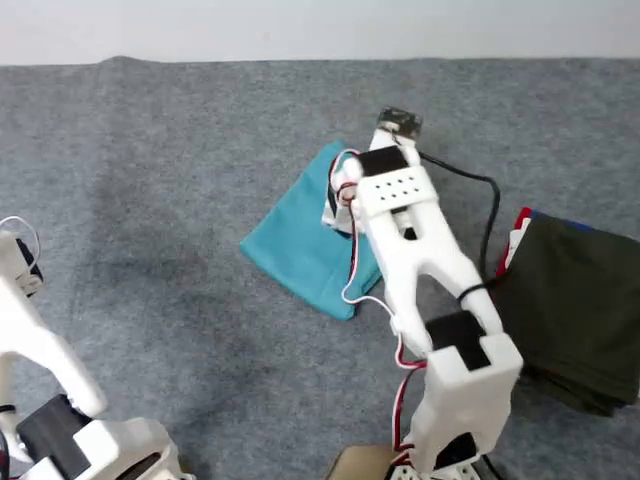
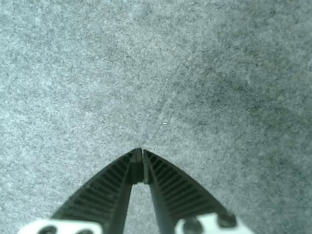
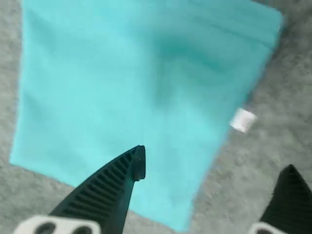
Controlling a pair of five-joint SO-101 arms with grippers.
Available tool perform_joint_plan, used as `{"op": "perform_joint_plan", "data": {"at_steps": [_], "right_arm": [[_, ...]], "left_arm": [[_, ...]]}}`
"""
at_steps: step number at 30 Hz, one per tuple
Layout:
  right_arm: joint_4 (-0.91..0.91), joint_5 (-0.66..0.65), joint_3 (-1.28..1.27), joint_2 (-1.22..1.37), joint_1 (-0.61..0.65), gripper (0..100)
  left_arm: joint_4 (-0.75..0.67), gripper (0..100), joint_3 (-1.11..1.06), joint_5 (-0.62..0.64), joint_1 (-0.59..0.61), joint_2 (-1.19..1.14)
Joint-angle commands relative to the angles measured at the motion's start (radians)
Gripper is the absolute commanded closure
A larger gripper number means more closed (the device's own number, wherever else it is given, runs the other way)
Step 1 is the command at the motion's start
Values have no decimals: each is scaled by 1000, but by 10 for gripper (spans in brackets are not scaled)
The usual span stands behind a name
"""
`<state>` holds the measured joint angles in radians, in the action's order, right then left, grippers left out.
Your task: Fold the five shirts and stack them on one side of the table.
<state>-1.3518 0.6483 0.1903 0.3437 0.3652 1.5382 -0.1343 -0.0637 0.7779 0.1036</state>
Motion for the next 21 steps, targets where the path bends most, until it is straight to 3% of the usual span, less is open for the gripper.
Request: {"op": "perform_joint_plan", "data": {"at_steps": [1,18,21], "right_arm": [[39,9,107,33,24,575],[117,17,255,318,58,577],[165,17,255,386,54,636]], "left_arm": [[2,995,4,5,-5,44],[-77,995,-44,-2,-5,48],[-77,995,-44,-3,-5,46]]}}
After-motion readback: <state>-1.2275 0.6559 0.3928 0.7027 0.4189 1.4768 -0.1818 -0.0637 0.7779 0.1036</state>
